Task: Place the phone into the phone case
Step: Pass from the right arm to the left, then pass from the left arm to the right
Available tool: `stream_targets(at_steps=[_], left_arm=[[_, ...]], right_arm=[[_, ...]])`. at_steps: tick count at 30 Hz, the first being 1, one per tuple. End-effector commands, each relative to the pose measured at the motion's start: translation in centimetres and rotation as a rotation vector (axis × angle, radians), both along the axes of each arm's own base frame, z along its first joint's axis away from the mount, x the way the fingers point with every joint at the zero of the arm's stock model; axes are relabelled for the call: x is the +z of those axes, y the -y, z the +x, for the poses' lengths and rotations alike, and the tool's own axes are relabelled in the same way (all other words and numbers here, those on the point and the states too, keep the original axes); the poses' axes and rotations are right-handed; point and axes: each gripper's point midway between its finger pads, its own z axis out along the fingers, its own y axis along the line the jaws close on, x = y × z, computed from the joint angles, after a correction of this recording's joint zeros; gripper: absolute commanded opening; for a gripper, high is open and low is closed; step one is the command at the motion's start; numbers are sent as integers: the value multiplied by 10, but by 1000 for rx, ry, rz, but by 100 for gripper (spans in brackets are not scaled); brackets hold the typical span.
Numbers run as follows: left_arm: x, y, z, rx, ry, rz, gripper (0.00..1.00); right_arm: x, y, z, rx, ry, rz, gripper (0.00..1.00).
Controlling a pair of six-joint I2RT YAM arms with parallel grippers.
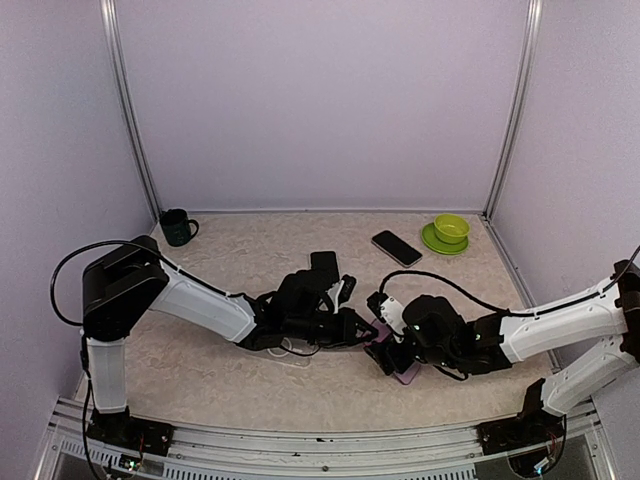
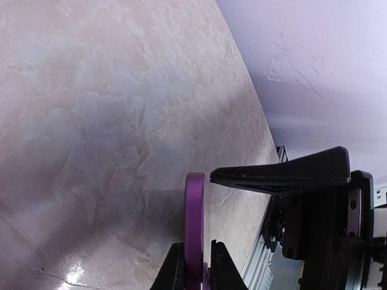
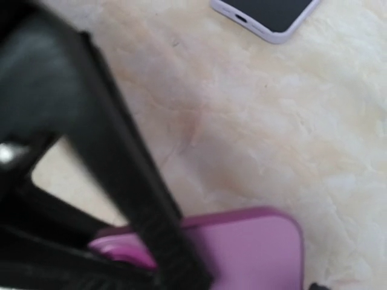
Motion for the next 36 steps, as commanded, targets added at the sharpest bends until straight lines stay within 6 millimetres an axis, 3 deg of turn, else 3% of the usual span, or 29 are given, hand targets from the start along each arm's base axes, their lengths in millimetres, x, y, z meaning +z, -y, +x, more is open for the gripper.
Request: stream_targets(at_steps=[1,8,14,21,25,30,36], left_arm=[[14,-6,10,75,19,13,0],[22,-15,19,147,11,30,0],[31,-26,21,183,4,20,0],[43,-36,24,222,5,10,0],[43,-43,27,244,0,14,0],[43,-47,28,254,-6,11,0],[44,-49,29,257,-9,9,0]], right_arm=[[9,-5,-3,9,63,-20,85],[-4,-2,-6,-68,144,-165,99],[-19,27,10,-279,228,-358,99],[-26,43,13,-411,311,-479,94],[-29,46,12,-441,326,-493,83],[-23,42,12,-449,338,-463,56],[-17,38,12,-431,358,-452,36]])
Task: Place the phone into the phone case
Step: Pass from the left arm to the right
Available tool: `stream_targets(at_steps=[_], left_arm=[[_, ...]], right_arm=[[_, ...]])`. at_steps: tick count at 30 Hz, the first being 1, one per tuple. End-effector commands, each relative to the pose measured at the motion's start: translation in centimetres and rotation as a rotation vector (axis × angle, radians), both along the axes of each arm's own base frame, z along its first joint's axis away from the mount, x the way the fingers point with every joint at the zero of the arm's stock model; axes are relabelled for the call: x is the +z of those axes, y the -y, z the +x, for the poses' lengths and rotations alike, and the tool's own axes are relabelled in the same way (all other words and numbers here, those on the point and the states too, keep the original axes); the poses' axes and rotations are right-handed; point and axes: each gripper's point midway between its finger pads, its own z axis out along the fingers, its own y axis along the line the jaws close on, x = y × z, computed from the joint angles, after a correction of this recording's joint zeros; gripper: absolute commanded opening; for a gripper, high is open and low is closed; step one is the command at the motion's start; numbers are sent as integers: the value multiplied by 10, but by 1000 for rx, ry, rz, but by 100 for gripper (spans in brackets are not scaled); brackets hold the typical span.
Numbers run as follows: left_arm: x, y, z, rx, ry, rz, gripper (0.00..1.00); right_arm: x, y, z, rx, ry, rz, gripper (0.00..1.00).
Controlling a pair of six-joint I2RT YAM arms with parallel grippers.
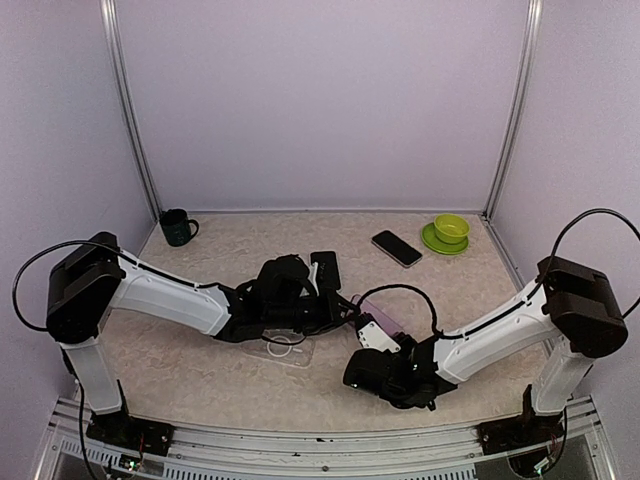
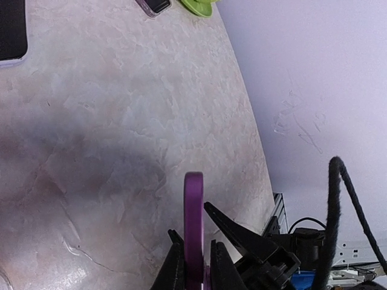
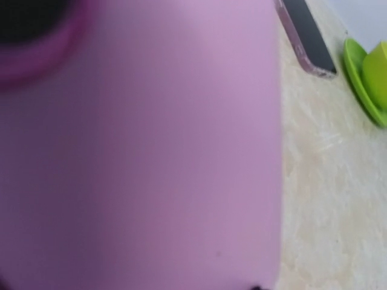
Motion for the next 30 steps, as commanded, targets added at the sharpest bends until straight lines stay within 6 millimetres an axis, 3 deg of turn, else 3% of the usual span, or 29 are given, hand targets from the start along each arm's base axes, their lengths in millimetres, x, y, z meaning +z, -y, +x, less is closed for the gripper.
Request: stream_targets(at_steps=[1,10,16,25,30], left_arm=[[6,-11,4,15,10,8,0],[9,-14,7,22,7,5,0],[6,-14,8,19,2,8,14],[8,-20,14,30,14,9,49],[13,-27,18,45,35,9,57]], right_arm=[[17,7,3,-11,74,-29,32],[20,3,3,20,88,-38,0],[22,-2,0,58,82,-16,0],[32,-6,-4,127,76,42,0],[40,-12,-9,183,64,99,0]])
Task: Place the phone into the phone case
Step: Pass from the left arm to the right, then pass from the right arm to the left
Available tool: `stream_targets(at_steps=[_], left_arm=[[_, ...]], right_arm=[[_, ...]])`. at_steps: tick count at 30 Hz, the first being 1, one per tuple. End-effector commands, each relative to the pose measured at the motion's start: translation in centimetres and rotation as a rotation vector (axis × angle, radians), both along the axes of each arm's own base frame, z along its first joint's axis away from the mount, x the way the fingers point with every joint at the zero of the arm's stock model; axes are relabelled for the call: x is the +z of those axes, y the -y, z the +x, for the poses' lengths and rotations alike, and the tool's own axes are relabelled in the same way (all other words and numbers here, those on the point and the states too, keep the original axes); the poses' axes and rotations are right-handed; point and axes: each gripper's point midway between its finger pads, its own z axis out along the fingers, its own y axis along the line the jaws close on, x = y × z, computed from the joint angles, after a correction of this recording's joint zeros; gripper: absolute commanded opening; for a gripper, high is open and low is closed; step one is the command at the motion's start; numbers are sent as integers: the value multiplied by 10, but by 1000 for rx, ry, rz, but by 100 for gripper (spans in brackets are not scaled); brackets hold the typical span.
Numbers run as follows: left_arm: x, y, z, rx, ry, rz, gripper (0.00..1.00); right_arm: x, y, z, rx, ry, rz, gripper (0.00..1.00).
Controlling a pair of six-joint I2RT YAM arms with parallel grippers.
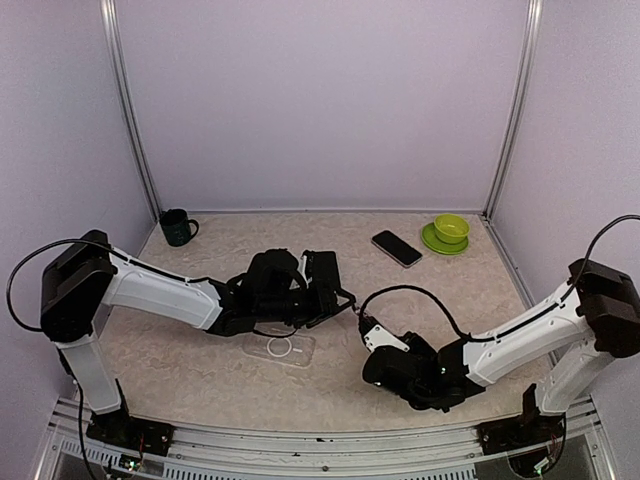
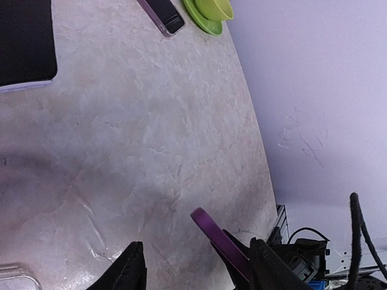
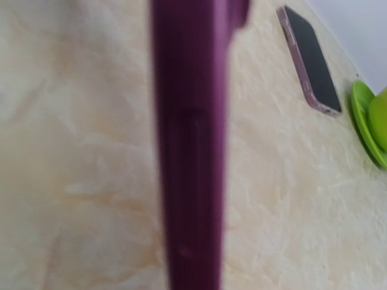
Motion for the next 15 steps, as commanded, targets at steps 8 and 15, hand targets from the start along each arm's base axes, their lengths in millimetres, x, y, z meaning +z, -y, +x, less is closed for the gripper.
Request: stream_targets(at_steps=[8,15], left_arm=[[25,-31,11,31,168,59,71],[53,-54,8,29,349,83,76]], right_arm=[[47,-34,-16,195,-59,279,0],[73,-54,-39,366,-150,428,0]])
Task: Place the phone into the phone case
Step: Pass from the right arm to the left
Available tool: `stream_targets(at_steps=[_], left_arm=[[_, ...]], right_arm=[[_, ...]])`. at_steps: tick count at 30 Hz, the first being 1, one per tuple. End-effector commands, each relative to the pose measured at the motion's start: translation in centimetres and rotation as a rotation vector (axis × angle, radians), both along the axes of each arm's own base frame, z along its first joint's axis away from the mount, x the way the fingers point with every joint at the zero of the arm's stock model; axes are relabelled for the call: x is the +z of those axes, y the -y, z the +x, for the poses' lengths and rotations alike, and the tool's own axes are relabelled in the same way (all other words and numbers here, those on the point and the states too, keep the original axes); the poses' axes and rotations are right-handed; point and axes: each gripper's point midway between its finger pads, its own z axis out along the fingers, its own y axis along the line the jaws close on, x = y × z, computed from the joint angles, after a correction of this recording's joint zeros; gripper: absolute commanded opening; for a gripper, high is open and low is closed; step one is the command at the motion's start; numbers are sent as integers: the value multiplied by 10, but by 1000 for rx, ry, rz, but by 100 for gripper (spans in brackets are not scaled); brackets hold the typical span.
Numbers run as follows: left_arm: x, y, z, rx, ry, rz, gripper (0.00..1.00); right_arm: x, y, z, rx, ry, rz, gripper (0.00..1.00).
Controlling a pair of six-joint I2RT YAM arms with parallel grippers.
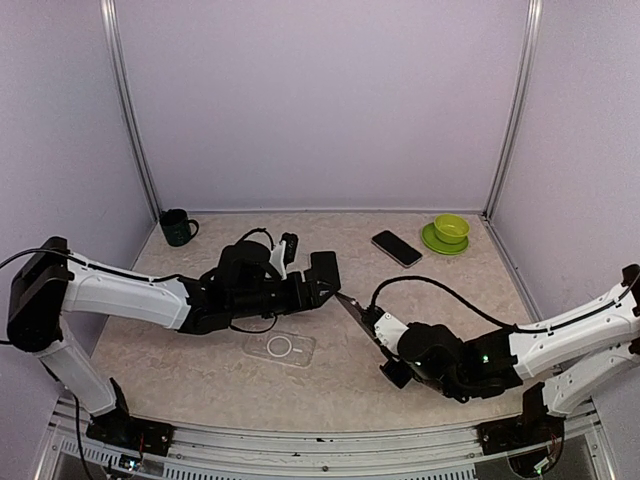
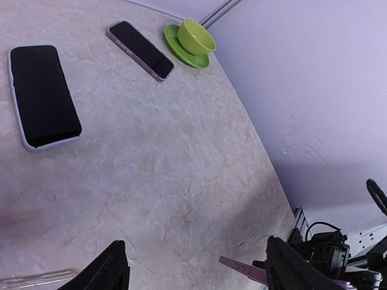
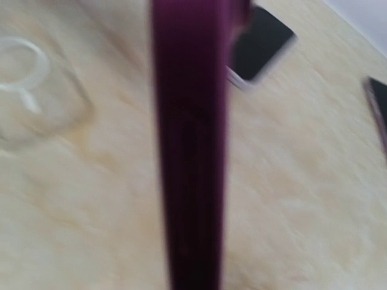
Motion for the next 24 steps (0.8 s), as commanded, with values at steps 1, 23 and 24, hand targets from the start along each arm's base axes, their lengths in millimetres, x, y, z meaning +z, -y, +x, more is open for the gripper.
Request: stream_targets(at_steps=[1,23,24], left_arm=[[22,-19,1,-1,168,21,76],[97,-42,-115,-530,563,-245,75],[96,-42,-118,-545,567,-242,75]], right_arm=[[27,-22,-15,129,-50,157,0],[23,-51,-64,463,-300,236,0],[23,-53,-67,480,-309,235,0]])
